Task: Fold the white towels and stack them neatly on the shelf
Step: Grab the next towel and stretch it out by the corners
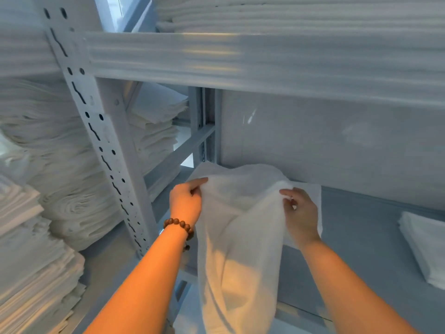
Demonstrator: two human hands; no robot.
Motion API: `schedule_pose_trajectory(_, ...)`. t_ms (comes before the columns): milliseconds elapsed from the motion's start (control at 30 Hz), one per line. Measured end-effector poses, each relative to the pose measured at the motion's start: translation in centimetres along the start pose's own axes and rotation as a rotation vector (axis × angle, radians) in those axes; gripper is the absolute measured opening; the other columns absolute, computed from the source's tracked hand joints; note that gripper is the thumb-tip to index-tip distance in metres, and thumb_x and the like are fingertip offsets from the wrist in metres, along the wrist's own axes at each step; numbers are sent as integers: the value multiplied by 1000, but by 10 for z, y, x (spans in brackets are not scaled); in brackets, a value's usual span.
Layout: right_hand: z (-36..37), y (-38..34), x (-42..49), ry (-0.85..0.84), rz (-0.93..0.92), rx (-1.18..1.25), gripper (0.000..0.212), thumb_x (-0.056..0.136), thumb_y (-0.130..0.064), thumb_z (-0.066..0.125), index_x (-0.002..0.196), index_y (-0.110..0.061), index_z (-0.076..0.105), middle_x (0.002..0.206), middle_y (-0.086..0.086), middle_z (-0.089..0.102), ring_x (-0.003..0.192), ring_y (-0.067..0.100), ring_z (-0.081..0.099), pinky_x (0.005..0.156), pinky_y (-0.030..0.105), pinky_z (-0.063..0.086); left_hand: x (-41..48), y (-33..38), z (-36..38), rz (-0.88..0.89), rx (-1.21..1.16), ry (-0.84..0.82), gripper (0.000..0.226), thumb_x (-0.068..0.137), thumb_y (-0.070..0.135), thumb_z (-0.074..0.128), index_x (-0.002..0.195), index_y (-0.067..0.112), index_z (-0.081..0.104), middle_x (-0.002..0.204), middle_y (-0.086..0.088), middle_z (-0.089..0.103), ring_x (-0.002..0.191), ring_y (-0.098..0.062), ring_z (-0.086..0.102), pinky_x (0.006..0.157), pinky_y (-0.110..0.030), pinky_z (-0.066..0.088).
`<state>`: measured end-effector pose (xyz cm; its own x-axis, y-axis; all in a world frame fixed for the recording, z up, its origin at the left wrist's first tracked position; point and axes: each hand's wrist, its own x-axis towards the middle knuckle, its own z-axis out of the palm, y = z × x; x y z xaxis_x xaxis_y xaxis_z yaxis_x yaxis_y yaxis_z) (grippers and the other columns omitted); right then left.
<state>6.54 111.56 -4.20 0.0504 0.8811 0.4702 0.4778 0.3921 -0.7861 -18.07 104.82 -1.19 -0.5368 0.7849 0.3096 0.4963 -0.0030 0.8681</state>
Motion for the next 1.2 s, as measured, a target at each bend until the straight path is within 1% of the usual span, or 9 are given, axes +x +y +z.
schedule_pose_trajectory(133,-35,-19,-12,112,14,7,24,86,6,54,101,-6,69,114,12,59,79,18,53,72,2,38,-18,30,-21,106,-26,1,46,81,-4,45,108,21,72,68,0,67,51,-4,50,54,-16,37)
schedule_pose_trajectory(300,-87,-35,-53,222,92,13,26,86,-2,58,108,-11,67,122,5,56,96,16,55,88,24,43,-59,56,-32,174,-108,-34,54,79,-8,41,110,24,71,49,15,49,41,-4,39,46,-11,31)
schedule_pose_trajectory(533,-157,-38,-108,327,97,-84,33,86,0,55,117,-7,63,127,8,52,94,16,52,94,33,44,-111,83,-14,220,-185,-171,55,80,-9,39,113,23,69,60,-7,57,41,-6,34,45,-12,31)
schedule_pose_trajectory(767,-207,-12,-144,403,168,-135,36,88,-2,52,122,-8,59,133,8,47,112,28,53,98,38,43,-150,105,20,262,-200,-299,52,82,-11,38,114,17,68,66,5,61,38,-1,40,43,-7,30)
schedule_pose_trajectory(967,-256,15,-154,461,242,-203,39,87,-2,53,125,-9,56,137,7,44,103,25,54,89,28,38,-179,131,70,281,-205,-381,49,84,-11,39,113,15,69,75,18,64,46,2,48,48,-6,34)
schedule_pose_trajectory(1067,-283,34,-154,457,270,-212,39,87,-1,53,126,-6,55,137,8,43,103,24,54,88,24,37,-196,146,102,295,-190,-416,50,84,-11,39,113,17,69,79,2,71,48,-2,48,48,-5,35)
schedule_pose_trajectory(1133,-300,48,-148,439,276,-215,41,86,0,53,127,-4,55,137,9,42,110,26,52,93,26,37,-205,155,123,319,-152,-422,52,85,-11,38,113,20,69,71,4,53,51,-5,49,49,-14,41)
schedule_pose_trajectory(1167,-309,55,-145,427,279,-214,42,86,0,53,127,-4,54,137,9,42,110,26,52,95,29,38,-209,159,135,318,-150,-422,52,85,-10,38,113,20,69,74,10,39,53,-9,51,51,-20,45)
schedule_pose_trajectory(1200,-317,62,-141,415,282,-211,42,86,0,53,128,-4,53,137,9,41,106,25,52,95,31,39,-212,162,146,313,-160,-420,51,86,-10,38,114,19,69,106,-5,56,53,-10,52,48,-20,42)
